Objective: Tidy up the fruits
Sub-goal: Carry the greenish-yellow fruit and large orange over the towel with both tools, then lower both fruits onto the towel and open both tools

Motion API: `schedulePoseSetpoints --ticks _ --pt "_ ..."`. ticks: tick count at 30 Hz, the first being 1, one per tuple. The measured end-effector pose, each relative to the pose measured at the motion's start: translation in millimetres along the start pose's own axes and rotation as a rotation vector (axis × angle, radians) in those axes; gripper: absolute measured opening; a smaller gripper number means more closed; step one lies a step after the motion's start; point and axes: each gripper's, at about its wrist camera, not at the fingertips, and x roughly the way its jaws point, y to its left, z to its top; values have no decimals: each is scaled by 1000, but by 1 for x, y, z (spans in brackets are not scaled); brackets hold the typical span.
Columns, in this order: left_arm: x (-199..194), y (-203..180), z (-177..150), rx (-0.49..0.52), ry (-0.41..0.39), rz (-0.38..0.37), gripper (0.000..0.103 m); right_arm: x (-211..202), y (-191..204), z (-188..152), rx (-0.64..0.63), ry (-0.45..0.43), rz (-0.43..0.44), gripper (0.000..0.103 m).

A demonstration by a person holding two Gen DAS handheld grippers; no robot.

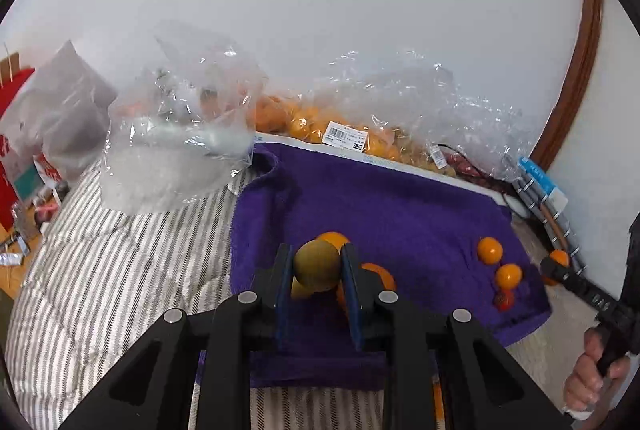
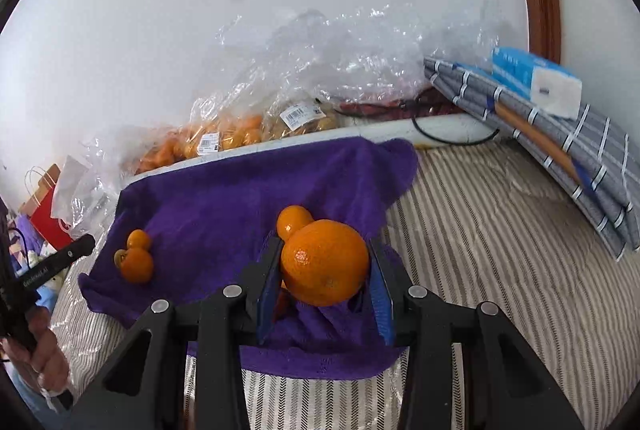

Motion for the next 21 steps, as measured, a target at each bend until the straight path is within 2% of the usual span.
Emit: schedulePoseSetpoints --ticks 4,8,15,21 --pt "6 5 -7 -31 28 -2 23 8 7 -6 -31 31 11 40" --pt "12 5 -11 -20 46 20 23 15 12 -12 -47 66 15 40" --pt "20 7 -13 -44 78 14 23 26 21 -18 -99 106 -30 40" --pt "25 8 -15 -38 97 28 23 23 25 -23 -126 83 -64 40"
